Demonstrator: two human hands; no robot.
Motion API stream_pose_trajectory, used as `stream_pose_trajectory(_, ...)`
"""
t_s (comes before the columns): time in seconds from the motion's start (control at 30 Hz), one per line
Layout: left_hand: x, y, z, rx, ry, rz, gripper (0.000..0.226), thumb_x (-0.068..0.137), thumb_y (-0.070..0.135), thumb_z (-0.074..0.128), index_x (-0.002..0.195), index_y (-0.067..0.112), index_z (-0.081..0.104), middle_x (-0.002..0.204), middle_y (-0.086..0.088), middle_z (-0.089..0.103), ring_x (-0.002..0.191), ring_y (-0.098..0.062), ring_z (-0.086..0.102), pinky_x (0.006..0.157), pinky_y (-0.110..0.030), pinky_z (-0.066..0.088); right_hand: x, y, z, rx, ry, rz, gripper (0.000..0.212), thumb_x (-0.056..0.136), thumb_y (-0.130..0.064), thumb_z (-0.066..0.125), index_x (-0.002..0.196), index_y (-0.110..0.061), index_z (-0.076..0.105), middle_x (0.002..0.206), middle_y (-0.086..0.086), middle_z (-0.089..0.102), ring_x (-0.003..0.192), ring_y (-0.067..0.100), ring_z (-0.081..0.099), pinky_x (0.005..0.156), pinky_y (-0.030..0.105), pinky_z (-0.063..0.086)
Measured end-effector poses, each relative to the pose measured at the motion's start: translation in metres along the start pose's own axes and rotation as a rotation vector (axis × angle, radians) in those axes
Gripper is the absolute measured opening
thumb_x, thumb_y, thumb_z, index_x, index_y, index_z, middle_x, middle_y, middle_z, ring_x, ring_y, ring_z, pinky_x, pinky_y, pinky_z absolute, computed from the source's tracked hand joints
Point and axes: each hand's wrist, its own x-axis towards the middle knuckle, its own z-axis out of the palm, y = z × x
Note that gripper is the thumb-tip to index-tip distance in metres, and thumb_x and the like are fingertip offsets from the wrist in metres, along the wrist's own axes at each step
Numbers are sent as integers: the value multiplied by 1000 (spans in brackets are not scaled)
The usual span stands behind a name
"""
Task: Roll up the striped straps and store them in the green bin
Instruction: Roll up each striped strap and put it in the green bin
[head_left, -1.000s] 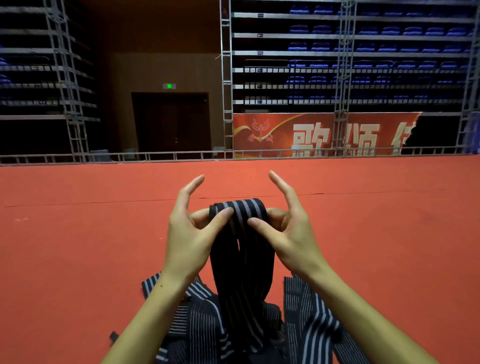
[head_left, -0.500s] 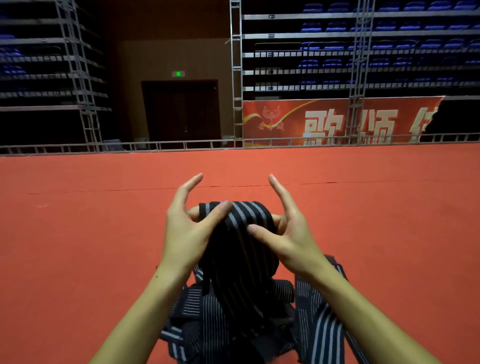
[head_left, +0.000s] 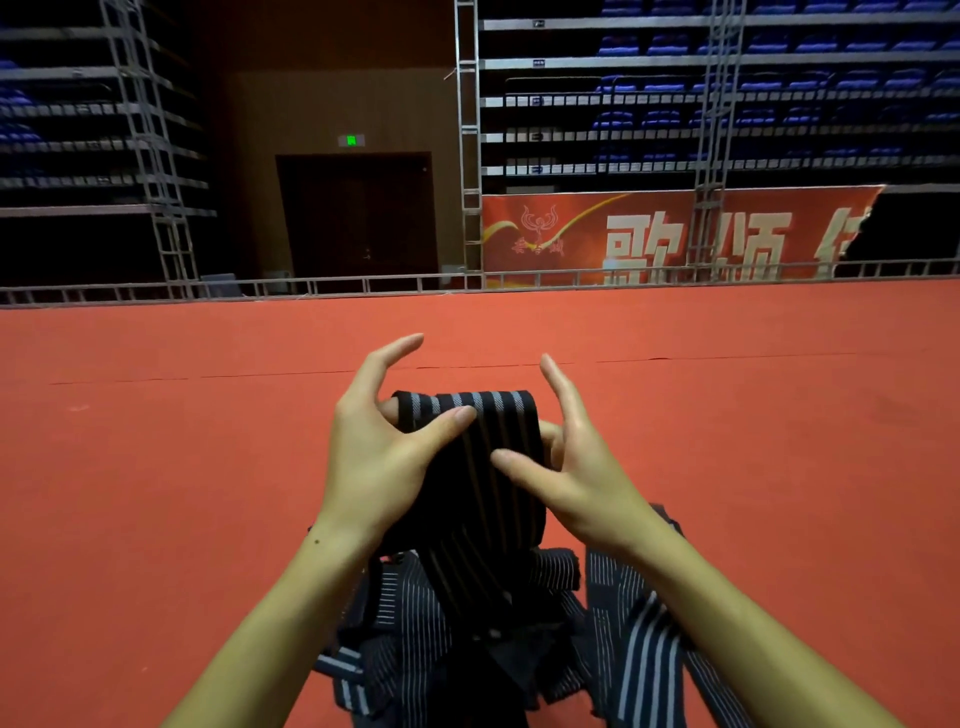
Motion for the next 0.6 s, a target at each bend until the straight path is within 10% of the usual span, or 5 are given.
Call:
stream_pose_trajectory(0.23, 15, 19, -15, -131, 67, -29, 68, 89, 10, 87, 145, 32, 57, 86, -15, 82, 84, -29, 83, 79, -40, 69, -29, 31, 0, -29, 54, 44, 110, 96, -3, 78, 169, -38, 4, 84, -2, 76, 78, 16, 74, 80, 33, 58)
stream_pose_trajectory(0.37, 16, 18, -15, -118, 84, -36, 65, 90, 11, 86, 145, 31, 58, 87, -13, 82, 85, -27, 83, 79, -42, 69, -30, 21, 7, -18, 159, -38, 104, 97, -10, 78, 169, -41, 9, 106, 0, 83, 99, 20, 81, 96, 43, 63)
stream_pose_trajectory(0.6, 17, 24, -17, -225, -25, -72, 58, 96, 6, 78, 144, 29, 58, 91, -21, 81, 88, -36, 82, 78, -44, 68, -24, 1, 11, -226, 181, -130, 104, 98, -34, 77, 168, -45, 1, 133, -25, 66, 121, 0, 68, 102, 17, 51)
